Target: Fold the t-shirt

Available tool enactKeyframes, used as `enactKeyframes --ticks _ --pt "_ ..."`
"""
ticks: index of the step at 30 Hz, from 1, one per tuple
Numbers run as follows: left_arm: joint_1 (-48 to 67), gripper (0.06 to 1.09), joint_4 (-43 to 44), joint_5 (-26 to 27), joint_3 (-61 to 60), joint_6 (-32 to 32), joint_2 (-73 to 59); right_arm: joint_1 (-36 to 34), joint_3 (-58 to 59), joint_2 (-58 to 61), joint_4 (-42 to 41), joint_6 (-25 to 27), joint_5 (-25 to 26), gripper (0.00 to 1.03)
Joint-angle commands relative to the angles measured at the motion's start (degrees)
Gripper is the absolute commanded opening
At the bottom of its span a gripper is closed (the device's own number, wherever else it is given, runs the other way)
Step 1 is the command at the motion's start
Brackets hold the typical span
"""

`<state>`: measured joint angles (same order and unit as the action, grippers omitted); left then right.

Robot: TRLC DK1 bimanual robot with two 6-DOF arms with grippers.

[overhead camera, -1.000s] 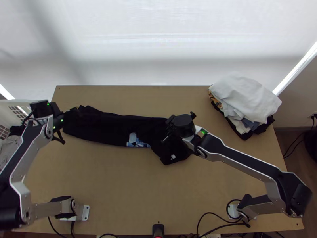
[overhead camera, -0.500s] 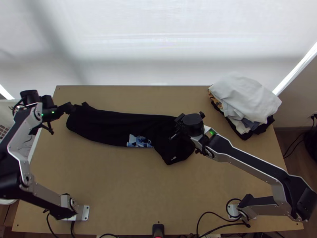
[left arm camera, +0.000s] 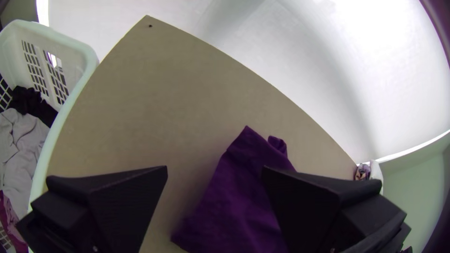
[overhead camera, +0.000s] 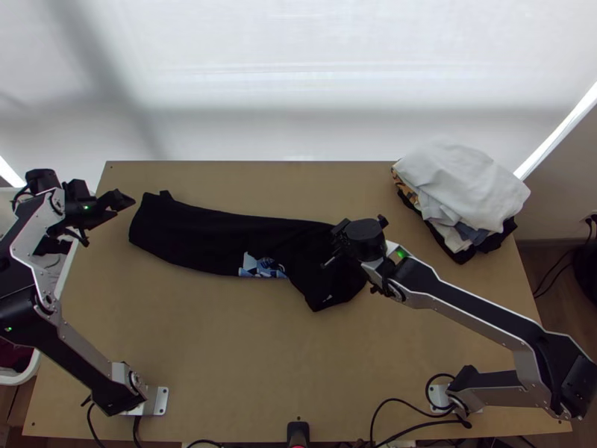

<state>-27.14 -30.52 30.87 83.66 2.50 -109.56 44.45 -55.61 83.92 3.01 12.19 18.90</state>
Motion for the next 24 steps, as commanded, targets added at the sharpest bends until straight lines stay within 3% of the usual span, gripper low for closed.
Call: enactKeyframes --ticks 1,7,11,15,18,24 --pt "1.5 1.03 -0.5 0.9 2.2 -1.0 -2.0 -0.7 2.0 -1.8 -2.5 -0.9 0.8 0.03" --pt "3.4 0.97 -1.5 0.9 5.6 0.0 -5.8 -0.5 3.0 -2.1 -4.7 -0.8 0.8 0.03" --pt "3.7 0.71 -1.8 0.4 7.7 1.0 -7.8 -0.6 2.9 -2.0 -4.7 -0.8 0.8 0.03" --pt "3.7 0.70 -1.7 -0.4 9.1 1.5 -9.4 -0.6 3.0 -1.8 -4.7 -0.8 0.8 0.03" --pt "3.7 0.57 -1.1 -0.9 9.4 1.8 -9.8 -0.5 2.9 -1.7 -4.7 -0.8 0.8 0.03" --pt "3.9 0.57 -1.5 -0.9 9.4 2.0 -10.4 -0.5 2.5 -1.0 -4.8 -0.8 0.8 0.03"
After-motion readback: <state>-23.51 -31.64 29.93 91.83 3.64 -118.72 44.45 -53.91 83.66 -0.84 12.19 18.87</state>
